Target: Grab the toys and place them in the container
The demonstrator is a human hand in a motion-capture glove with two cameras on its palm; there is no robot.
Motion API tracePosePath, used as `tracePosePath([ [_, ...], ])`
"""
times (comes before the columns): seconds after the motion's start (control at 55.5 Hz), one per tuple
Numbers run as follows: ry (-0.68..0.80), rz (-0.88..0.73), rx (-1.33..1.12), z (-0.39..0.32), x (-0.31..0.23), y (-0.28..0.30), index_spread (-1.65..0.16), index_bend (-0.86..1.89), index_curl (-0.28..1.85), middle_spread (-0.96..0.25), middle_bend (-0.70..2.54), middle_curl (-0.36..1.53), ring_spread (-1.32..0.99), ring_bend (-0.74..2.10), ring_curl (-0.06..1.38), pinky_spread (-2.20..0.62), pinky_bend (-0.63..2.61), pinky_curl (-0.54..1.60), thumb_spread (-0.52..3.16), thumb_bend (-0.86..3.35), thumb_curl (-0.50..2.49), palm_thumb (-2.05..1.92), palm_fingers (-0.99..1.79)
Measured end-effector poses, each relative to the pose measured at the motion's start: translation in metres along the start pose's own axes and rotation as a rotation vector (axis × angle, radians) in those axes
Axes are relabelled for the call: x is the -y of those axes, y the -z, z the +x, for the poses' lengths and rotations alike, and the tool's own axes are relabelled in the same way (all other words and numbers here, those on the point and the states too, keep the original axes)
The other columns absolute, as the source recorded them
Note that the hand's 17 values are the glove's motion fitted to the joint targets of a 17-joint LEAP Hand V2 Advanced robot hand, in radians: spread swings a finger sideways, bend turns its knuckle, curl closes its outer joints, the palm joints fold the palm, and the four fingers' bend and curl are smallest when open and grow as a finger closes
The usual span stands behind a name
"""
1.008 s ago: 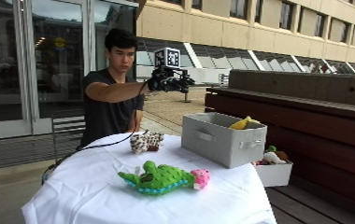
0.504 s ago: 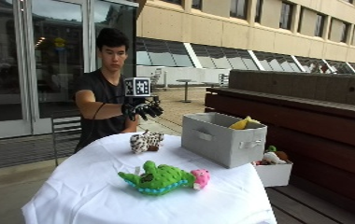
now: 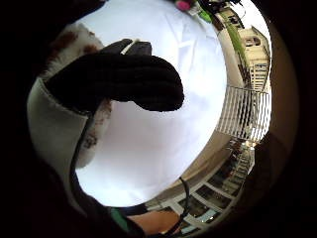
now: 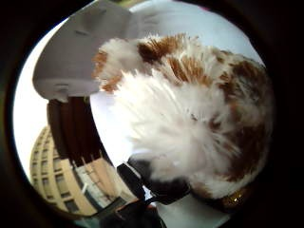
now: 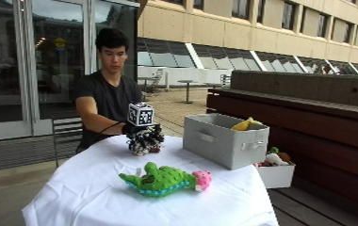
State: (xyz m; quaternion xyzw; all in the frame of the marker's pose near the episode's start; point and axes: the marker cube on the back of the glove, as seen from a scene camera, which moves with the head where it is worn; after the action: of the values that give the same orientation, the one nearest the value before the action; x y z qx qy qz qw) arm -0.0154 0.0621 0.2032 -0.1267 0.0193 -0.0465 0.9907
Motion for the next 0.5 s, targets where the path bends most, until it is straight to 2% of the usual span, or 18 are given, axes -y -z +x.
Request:
tracePosePath([
  [0.162,-0.017,-0.057,0.02,0.004,-0.005,-0.016,-0.34,0.15,0.27,-0.08,0.29,0.42,-0.14,1.02,0.26,-0.08,1.38,0.34,1.04,0.07,0.26,0.2,0.16],
  [0.234,-0.03,-0.033,0.031,0.004,-0.011,-0.02,-0.34,0.09,0.24,-0.09,0.24,0.41,-0.2,1.18,0.3,-0.23,1.42,0.35,1.1,0.12,0.28,0.32,0.38],
  [0.27,-0.025,-0.022,0.026,0.004,-0.013,-0.022,-0.34,0.13,0.23,-0.11,0.3,0.43,-0.24,1.25,0.32,-0.3,1.38,0.32,1.14,0.18,0.31,0.42,0.62],
  [0.414,-0.024,-0.044,-0.007,0.013,-0.004,-0.015,-0.29,0.32,0.32,-0.18,0.61,0.54,-0.34,1.13,0.32,-0.46,1.07,0.27,0.93,0.26,0.45,0.67,0.97],
  [0.504,-0.038,0.025,-0.017,0.012,-0.002,-0.013,-0.25,0.38,0.37,-0.21,0.71,0.58,-0.38,1.09,0.33,-0.54,0.97,0.25,0.77,0.32,0.52,0.81,1.12],
])
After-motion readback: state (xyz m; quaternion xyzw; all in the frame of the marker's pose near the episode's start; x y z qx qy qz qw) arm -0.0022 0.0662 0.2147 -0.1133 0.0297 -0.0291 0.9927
